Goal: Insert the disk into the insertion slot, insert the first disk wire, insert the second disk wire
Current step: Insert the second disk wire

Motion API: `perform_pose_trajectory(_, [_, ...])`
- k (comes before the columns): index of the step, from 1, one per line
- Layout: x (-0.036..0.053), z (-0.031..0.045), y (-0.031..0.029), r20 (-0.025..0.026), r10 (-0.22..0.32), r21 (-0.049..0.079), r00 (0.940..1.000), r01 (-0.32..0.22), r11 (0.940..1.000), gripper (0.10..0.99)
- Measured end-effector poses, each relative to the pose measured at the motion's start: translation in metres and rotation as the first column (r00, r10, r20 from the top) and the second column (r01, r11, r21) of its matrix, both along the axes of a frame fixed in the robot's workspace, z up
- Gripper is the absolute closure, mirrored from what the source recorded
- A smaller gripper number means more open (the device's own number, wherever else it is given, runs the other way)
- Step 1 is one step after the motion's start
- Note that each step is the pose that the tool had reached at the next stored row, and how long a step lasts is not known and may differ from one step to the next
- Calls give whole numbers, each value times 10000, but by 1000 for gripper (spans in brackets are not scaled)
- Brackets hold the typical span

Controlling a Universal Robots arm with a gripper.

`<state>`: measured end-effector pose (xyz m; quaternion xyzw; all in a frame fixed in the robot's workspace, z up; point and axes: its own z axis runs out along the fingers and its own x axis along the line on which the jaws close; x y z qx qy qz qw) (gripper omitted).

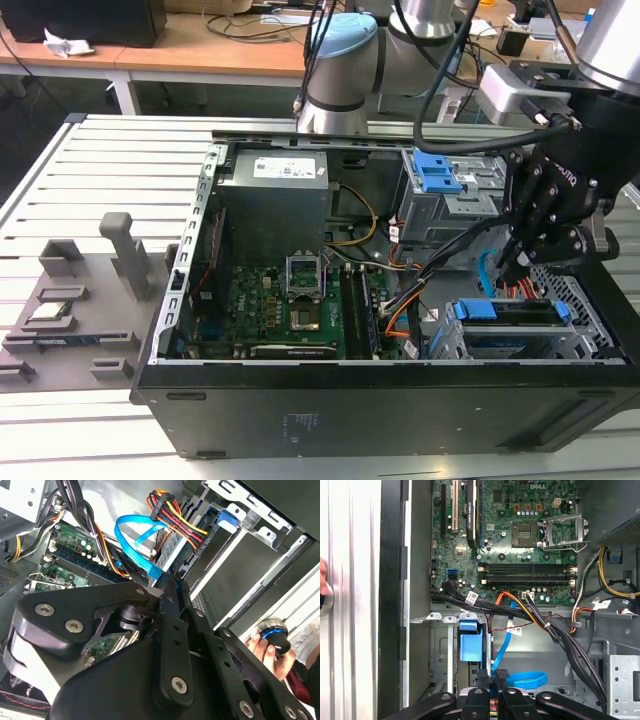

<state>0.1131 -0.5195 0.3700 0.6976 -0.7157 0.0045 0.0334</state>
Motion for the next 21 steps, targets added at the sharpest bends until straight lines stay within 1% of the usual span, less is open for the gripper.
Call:
perform_pose_trajectory(1, [0,-14,-24,0,-1,-6,10000,1,10000,925])
perform_pose_trajectory(3, [2,-51,-44,0,0,-3,10000,0,10000,925])
perform_pose_trajectory(5, [9,-85,-53,0,2,-4,10000,-2,10000,925])
perform_pose_trajectory(8, [53,-169,-57,0,1,-3,10000,-1,10000,925])
perform_pose_trajectory(11, [67,-214,-68,0,1,-4,10000,-1,10000,925])
perform_pose_trajectory(21, [137,-263,-84,0,1,-4,10000,-1,10000,925])
